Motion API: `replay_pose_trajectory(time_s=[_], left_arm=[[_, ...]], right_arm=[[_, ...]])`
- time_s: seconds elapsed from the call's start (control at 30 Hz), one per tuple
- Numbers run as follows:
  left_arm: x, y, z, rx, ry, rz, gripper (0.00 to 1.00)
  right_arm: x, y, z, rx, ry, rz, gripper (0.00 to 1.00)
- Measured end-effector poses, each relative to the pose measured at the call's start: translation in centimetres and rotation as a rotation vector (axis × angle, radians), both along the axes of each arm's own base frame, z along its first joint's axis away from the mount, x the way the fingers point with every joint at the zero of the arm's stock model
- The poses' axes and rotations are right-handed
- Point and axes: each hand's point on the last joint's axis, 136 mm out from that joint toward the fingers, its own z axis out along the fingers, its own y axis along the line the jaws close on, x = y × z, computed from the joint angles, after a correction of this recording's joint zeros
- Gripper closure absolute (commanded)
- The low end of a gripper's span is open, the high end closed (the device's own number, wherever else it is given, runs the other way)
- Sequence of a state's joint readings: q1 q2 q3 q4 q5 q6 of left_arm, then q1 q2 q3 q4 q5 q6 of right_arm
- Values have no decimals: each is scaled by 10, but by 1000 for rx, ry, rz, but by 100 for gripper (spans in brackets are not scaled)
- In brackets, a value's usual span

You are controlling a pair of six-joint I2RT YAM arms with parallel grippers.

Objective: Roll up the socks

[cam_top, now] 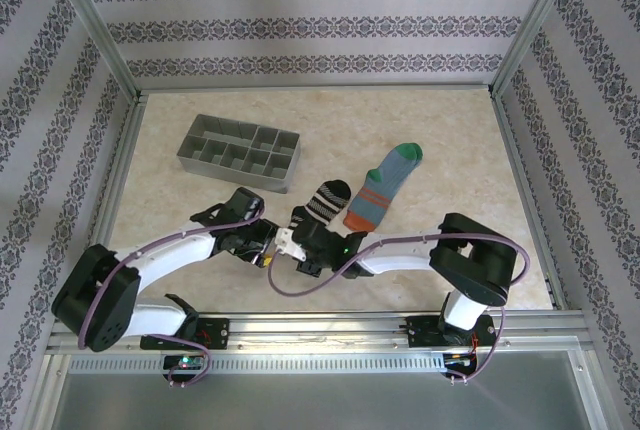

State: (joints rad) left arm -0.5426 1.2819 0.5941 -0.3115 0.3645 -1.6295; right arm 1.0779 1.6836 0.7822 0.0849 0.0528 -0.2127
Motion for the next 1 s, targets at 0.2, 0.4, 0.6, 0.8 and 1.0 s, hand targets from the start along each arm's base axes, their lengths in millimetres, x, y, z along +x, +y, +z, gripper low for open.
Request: replay_pose_trajectory(time_s=[0.2, 0.4, 0.6, 0.8, 1.0], left_arm=[[3, -1, 11, -51, -84, 2, 42], [14, -8, 11, -94, -154, 1, 50], [28, -20, 5, -130, -189, -8, 55], [29, -24, -10, -125, -158, -18, 53], [28, -25, -18, -117, -140, -31, 54]], right_arm=[[8, -6, 1, 166, 254, -48, 100], [14, -10, 0, 279, 461, -77, 100], [18, -12, -1, 327, 594, -103, 100], [20, -13, -1, 344, 683, -137, 100], [21, -14, -3, 354, 753, -156, 100]])
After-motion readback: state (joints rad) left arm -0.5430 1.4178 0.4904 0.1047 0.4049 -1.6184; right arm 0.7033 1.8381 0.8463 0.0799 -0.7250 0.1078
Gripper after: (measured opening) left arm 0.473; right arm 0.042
